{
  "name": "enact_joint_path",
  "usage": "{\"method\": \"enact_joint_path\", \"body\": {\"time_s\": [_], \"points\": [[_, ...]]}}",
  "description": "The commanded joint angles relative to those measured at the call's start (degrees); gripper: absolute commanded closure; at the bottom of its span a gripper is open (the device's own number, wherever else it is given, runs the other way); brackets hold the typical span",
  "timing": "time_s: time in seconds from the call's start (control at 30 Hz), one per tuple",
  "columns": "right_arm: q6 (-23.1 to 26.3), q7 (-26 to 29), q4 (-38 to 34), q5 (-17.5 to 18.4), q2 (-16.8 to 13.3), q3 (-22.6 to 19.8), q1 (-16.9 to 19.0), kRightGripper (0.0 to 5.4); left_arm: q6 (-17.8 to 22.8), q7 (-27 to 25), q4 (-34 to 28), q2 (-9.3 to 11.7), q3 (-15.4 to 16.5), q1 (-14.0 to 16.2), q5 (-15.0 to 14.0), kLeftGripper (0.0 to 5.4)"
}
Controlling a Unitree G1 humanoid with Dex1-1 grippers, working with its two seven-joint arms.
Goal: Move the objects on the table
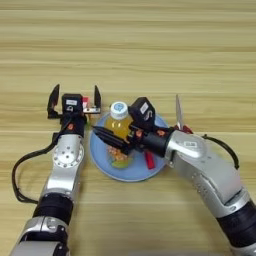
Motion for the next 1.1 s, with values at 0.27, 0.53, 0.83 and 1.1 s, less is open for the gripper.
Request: {"method": "enact_joint_path", "body": {"time_s": [0.27,0.53,0.83,1.1], "points": [[-11.14,2.06,7.26,-2.51,2.66,-1.28,-1.57,1.83,-0.01,0.22,-0.78,-0.11,-0.41,-0.09,0.86,0.0],[-15.96,2.04,10.83,-4.46,3.49,-3.11,-3.76,1.83,-0.02,0.17,-0.64,-0.02,-0.41,-0.17,0.77,0.0],[-19.68,2.13,18.07,-5.93,4.27,-4.85,-5.57,1.83,-0.08,0.2,-0.66,0.0,-0.46,-0.09,0.7,0.0],[-21.85,2.73,25.83,-6.56,5.16,-7.21,-7.2,1.83,-0.01,0.16,-0.9,0.01,-0.47,0.05,0.67,0.0]]}}
